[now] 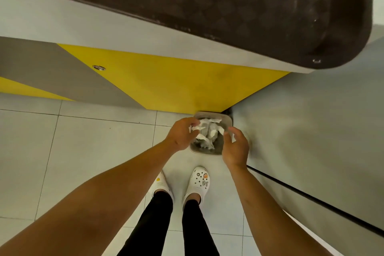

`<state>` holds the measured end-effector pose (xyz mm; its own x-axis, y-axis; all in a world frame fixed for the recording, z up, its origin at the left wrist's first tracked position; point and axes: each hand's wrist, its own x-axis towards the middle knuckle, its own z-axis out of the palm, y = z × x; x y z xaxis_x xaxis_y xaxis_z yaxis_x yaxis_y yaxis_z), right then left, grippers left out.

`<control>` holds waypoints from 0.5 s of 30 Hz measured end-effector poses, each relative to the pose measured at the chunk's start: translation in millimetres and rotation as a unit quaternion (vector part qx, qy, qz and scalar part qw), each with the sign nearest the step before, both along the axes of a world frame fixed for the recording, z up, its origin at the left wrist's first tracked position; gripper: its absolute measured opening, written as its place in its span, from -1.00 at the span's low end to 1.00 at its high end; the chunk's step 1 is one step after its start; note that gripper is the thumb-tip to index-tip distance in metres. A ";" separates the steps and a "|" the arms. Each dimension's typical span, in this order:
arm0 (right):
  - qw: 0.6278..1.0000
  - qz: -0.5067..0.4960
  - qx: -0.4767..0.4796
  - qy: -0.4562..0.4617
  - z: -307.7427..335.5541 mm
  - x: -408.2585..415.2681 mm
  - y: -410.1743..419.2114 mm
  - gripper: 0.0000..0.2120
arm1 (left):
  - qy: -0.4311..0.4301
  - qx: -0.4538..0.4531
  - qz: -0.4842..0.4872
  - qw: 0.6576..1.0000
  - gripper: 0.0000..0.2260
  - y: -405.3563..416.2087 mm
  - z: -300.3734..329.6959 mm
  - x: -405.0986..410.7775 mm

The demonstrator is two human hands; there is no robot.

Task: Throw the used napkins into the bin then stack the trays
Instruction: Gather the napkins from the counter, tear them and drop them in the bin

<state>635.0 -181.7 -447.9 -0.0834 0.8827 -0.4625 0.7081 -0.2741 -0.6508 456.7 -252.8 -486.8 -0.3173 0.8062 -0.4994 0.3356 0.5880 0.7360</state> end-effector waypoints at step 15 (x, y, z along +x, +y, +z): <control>0.953 0.283 -0.071 0.080 226.8 -30.3 -25.7 -0.79 | -0.052 0.089 0.075 0.992 -0.84 -89.9 218.5 -40.7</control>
